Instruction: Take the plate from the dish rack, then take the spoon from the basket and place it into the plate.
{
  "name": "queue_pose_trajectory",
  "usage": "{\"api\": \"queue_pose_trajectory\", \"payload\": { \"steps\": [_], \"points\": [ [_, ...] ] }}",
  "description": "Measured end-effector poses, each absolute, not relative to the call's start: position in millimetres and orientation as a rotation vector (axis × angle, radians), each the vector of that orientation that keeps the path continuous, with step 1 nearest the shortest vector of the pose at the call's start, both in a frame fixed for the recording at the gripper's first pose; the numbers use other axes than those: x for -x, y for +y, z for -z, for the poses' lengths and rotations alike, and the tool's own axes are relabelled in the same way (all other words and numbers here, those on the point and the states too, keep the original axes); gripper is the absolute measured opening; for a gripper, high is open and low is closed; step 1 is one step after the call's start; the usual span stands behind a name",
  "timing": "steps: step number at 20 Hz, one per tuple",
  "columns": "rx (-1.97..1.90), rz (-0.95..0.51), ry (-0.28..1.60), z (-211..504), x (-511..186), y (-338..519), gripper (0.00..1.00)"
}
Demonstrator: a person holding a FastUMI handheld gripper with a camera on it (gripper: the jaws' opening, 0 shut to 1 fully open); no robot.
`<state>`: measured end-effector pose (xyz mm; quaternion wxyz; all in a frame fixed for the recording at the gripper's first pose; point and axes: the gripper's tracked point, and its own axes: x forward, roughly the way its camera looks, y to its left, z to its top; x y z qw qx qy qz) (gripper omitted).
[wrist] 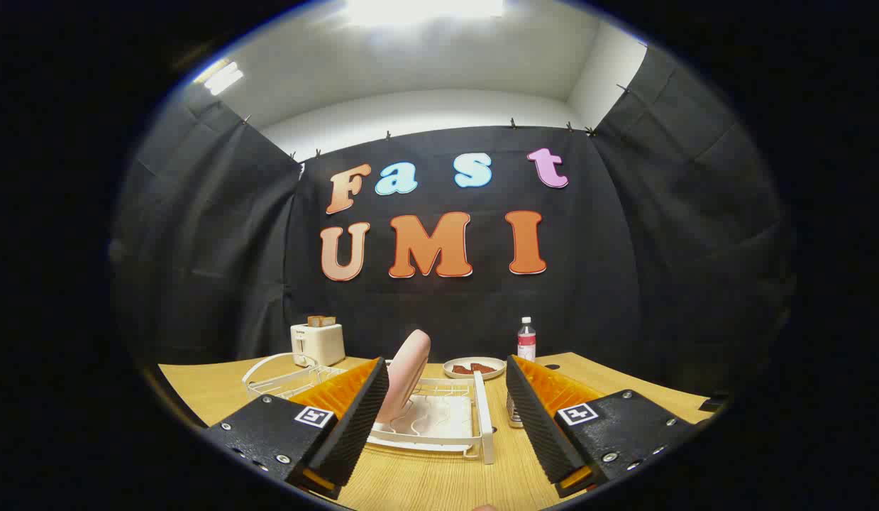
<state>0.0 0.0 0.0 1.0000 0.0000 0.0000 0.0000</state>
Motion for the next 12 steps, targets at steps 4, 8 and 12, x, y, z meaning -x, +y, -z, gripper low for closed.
{"api": "queue_pose_trajectory", "payload": {
  "steps": [4, 8, 12],
  "points": [
    [-0.024, -0.007, -0.008, -2.5, 1.5, 0.8, 0.99],
    [-0.025, -0.001, -0.004, -0.9, 2.3, -0.3, 0.98],
    [-0.026, -0.006, 0.005, 1.5, 2.9, 1.8, 0.99]
  ]
}}
